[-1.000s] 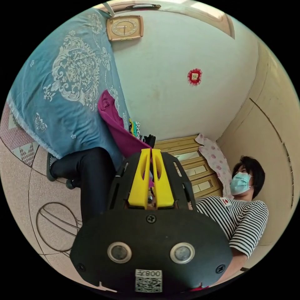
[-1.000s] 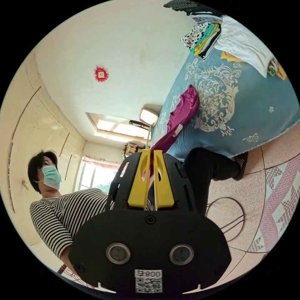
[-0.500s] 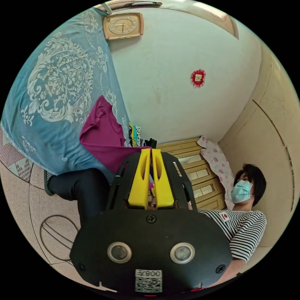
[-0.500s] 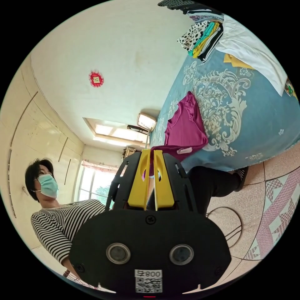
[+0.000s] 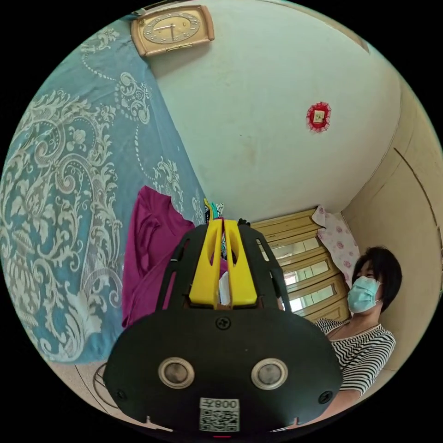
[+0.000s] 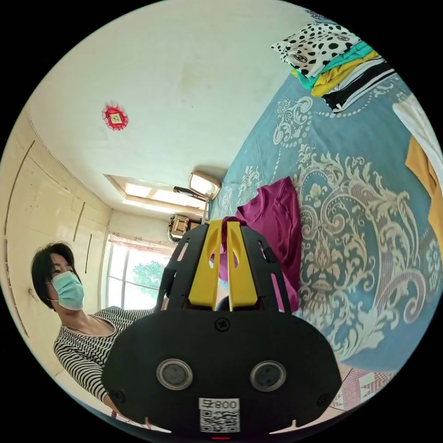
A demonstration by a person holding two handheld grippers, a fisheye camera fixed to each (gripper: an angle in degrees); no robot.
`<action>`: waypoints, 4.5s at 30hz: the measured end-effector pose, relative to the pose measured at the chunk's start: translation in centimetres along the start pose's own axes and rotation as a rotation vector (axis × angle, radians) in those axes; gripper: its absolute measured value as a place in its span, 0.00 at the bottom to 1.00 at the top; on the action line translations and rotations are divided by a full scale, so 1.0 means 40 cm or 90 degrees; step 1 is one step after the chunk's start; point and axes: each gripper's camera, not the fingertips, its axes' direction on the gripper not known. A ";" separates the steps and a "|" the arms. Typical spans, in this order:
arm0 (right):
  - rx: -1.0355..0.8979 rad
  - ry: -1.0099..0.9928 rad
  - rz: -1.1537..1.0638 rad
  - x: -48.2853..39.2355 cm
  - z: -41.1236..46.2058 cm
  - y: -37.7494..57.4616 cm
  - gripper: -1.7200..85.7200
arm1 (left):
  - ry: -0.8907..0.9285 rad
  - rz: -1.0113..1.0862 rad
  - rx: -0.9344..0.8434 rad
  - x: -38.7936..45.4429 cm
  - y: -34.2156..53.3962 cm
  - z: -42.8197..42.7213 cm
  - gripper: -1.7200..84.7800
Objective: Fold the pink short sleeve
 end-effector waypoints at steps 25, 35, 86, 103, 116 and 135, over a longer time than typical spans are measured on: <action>-0.025 0.045 0.094 0.128 0.265 -0.480 0.05 | -0.120 -0.029 0.016 -0.066 -0.287 0.376 0.09; -0.151 0.430 -0.183 -0.247 0.536 -0.310 0.03 | -0.664 0.408 -0.455 0.236 -0.078 0.919 0.03; -0.298 0.652 -0.538 -0.655 1.151 -0.193 0.02 | -0.659 0.490 -0.311 0.381 -0.062 1.257 0.02; -0.212 0.693 -0.521 -0.649 1.034 -0.309 0.02 | -0.654 0.503 -0.302 0.371 -0.066 1.279 0.02; -0.158 0.590 -0.368 -0.506 0.791 -0.371 0.02 | -0.667 0.457 -0.253 0.368 -0.060 1.187 0.02; -0.293 0.489 -0.387 -0.480 0.776 -0.047 0.02 | -0.735 0.308 -0.234 0.363 0.218 1.002 0.02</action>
